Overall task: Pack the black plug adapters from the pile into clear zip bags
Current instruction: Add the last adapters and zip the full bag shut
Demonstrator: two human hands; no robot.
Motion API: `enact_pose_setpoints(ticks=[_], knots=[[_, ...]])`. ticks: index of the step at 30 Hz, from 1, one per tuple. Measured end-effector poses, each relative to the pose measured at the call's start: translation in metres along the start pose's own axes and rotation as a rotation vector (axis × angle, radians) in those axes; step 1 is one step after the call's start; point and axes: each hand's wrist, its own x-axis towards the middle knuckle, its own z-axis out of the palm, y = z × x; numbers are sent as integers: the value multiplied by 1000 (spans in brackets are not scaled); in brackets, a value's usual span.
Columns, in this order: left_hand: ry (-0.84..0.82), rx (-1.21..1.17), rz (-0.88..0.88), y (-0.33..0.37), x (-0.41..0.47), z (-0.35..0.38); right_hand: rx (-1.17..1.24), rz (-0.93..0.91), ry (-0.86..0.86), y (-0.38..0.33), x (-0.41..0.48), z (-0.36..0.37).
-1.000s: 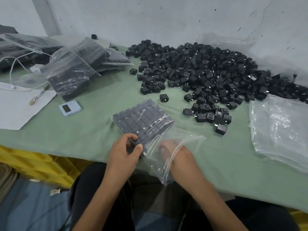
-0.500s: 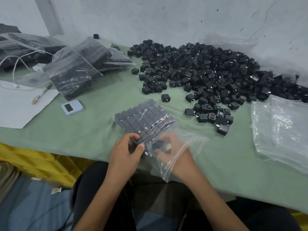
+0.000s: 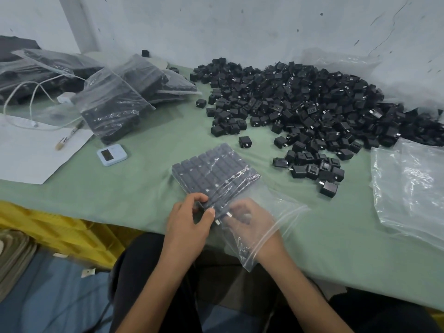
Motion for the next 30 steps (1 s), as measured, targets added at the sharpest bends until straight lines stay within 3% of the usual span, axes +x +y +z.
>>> enact_pose_setpoints(ticks=[12,21,26,30], knots=[[61,54,32,3,-8,2,-273,-78,-158,-8,0,-5],[124,40,47,3,-18,8,-365,-227,-167,-1,2,-6],[114,64,22,20,-27,4,-448,-155,-140,5,4,4],[-40,172,273,47,-84,15,-259,-18,-114,4,12,-3]])
